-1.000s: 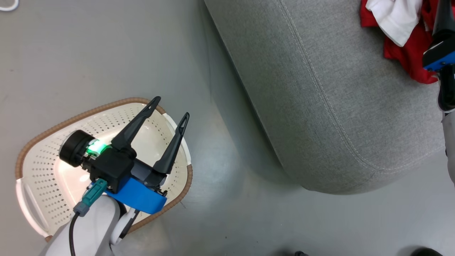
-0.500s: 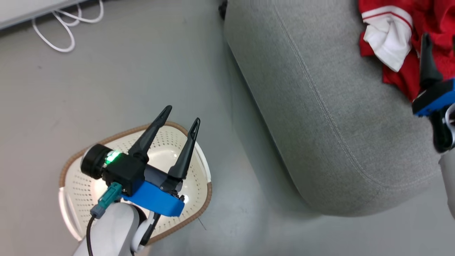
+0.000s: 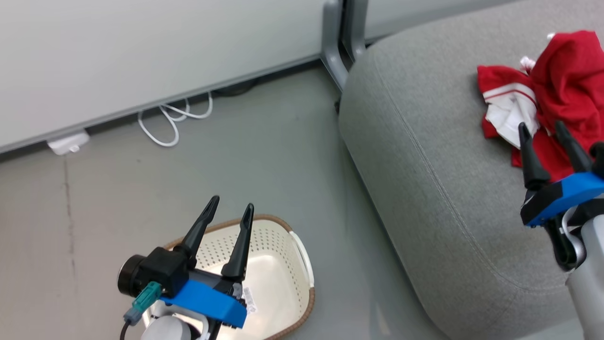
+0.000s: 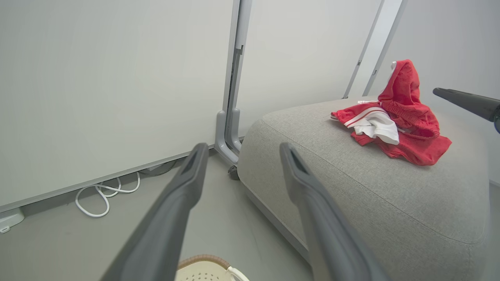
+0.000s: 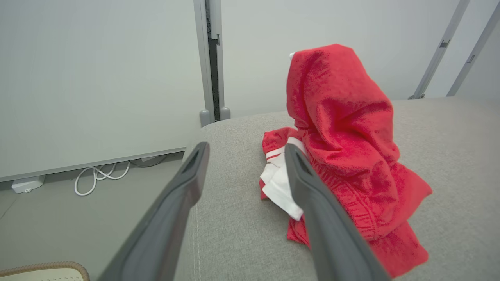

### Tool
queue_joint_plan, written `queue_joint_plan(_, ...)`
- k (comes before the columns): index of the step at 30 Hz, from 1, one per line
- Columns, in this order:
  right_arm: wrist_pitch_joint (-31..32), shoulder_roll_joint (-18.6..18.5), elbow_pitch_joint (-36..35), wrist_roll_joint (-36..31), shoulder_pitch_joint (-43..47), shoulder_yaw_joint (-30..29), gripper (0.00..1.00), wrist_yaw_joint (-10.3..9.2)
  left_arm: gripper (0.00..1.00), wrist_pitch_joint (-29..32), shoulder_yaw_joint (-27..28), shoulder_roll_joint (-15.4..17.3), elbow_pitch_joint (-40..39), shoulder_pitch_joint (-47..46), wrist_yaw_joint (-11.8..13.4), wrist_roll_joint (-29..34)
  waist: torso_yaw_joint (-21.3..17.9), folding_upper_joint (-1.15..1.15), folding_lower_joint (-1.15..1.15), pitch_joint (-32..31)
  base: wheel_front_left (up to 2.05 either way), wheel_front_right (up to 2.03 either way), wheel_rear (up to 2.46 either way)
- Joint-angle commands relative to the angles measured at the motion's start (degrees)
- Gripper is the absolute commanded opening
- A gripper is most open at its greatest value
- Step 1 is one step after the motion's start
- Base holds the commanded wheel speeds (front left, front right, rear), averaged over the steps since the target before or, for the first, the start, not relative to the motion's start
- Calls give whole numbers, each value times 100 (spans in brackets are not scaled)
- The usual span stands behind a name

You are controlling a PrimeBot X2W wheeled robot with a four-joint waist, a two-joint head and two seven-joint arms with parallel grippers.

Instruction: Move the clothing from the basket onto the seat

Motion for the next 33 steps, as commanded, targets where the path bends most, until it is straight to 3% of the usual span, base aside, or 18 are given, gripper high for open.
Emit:
queue_joint_plan(1,41,41,-186,-84,271,18,100,1,100,-25,76,-47,48,122,-29,-5,253,0,2,-325,0,0,0)
queue_joint_plan(8,343,223,-935,-385,941,69,100,1,100,-26,390,-185,90,509,-27,44,520,0,2,-592,0,0,0)
queue_joint_plan(19,807,733,-2166,-690,1890,-308,100,1,100,-25,896,-365,95,871,-28,197,966,0,2,-909,0,0,0)
queue_joint_plan(33,927,1280,-2716,-951,2601,-520,100,1,100,-26,1366,-294,537,829,-28,204,1263,0,2,-1133,0,0,0)
